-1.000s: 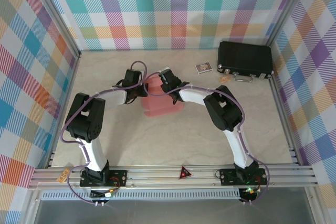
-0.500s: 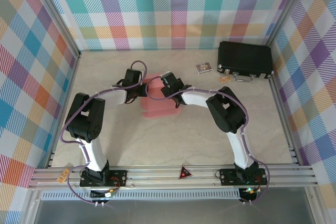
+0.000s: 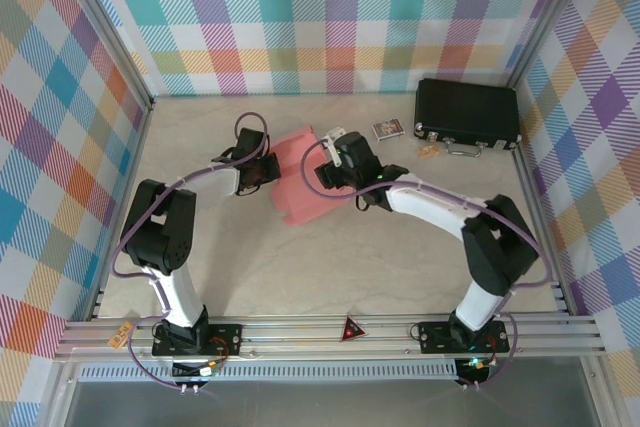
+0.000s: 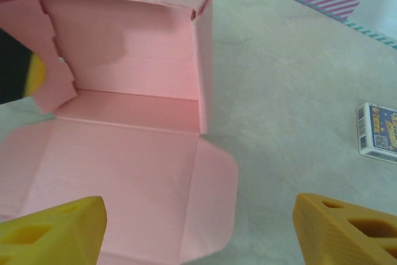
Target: Fold the paper box
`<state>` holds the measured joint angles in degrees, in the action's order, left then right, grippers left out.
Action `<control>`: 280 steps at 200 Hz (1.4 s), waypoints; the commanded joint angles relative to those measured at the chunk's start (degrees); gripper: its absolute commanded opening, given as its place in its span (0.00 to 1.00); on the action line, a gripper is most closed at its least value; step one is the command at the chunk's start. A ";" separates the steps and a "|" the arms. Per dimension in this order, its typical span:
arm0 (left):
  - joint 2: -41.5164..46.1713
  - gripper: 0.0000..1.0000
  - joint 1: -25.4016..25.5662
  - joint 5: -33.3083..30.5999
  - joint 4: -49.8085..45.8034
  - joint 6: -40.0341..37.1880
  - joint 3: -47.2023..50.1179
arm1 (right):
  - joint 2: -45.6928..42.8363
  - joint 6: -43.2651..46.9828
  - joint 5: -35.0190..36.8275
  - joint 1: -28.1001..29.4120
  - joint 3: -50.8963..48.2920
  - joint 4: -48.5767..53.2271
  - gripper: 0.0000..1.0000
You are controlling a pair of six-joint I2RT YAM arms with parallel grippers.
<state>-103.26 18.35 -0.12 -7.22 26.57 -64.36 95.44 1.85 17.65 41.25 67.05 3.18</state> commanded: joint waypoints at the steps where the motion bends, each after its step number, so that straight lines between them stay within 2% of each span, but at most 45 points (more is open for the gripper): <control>1: 4.14 0.00 0.46 -2.57 -3.68 16.68 0.86 | -4.95 -4.18 -3.86 -1.09 -1.61 5.79 0.79; 19: 5.23 0.00 0.45 -3.35 -8.17 29.55 0.80 | -7.99 -7.30 -4.44 -2.36 -1.14 10.41 0.79; 53: 7.63 0.00 0.55 5.00 -3.89 48.58 6.45 | -11.97 -12.57 -7.39 -4.68 -0.68 18.01 0.79; 114: 12.32 0.00 2.28 12.96 1.55 67.63 14.68 | -15.90 -19.86 -20.56 -9.79 -1.09 21.69 0.78; 182: 15.89 0.00 6.22 16.96 4.79 82.07 19.60 | -14.50 -21.69 -21.27 -10.23 1.06 22.48 0.77; 234: 15.31 0.00 8.46 17.77 6.42 87.11 19.83 | -14.14 -21.97 -20.94 -10.23 1.29 22.25 0.77; 257: 14.66 0.04 8.46 17.99 7.26 88.61 20.82 | -14.12 -21.68 -20.99 -10.23 1.42 22.57 0.77; 280: 14.80 0.22 8.46 16.96 8.00 90.02 21.97 | -14.23 -21.10 -20.40 -10.23 1.42 23.19 0.77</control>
<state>-88.75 26.55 16.69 -0.40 112.81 -44.23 80.95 -19.27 -2.46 31.09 66.54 25.06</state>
